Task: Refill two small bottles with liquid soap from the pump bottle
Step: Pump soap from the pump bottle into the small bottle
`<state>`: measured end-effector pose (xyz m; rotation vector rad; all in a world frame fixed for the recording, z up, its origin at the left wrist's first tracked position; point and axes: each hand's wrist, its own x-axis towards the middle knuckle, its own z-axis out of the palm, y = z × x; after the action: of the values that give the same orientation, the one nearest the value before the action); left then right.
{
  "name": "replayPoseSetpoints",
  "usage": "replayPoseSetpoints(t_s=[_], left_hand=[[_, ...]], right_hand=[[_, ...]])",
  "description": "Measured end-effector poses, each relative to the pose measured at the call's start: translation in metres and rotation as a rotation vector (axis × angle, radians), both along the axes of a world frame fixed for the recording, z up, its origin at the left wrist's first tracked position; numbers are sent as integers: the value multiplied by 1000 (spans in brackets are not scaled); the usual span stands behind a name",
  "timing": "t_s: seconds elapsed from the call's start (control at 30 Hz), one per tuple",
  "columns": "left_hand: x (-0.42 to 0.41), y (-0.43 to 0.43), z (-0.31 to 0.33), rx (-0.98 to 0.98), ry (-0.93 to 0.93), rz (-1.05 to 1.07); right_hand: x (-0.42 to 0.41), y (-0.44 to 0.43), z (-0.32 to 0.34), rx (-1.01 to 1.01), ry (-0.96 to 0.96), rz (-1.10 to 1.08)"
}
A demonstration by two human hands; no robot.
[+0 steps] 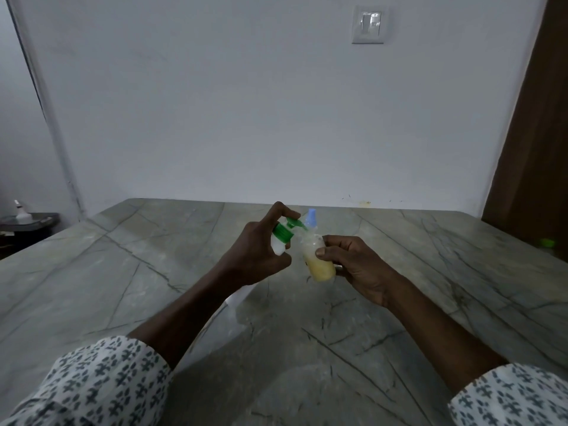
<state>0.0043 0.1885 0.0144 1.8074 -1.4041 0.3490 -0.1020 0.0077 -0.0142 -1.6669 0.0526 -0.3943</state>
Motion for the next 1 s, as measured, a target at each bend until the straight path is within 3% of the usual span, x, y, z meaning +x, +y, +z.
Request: replayPoseSetpoints(t_s=[1.0], left_hand=[[-1, 1, 1, 38, 15, -3]], right_hand=[[5, -7, -7, 48, 24, 26]])
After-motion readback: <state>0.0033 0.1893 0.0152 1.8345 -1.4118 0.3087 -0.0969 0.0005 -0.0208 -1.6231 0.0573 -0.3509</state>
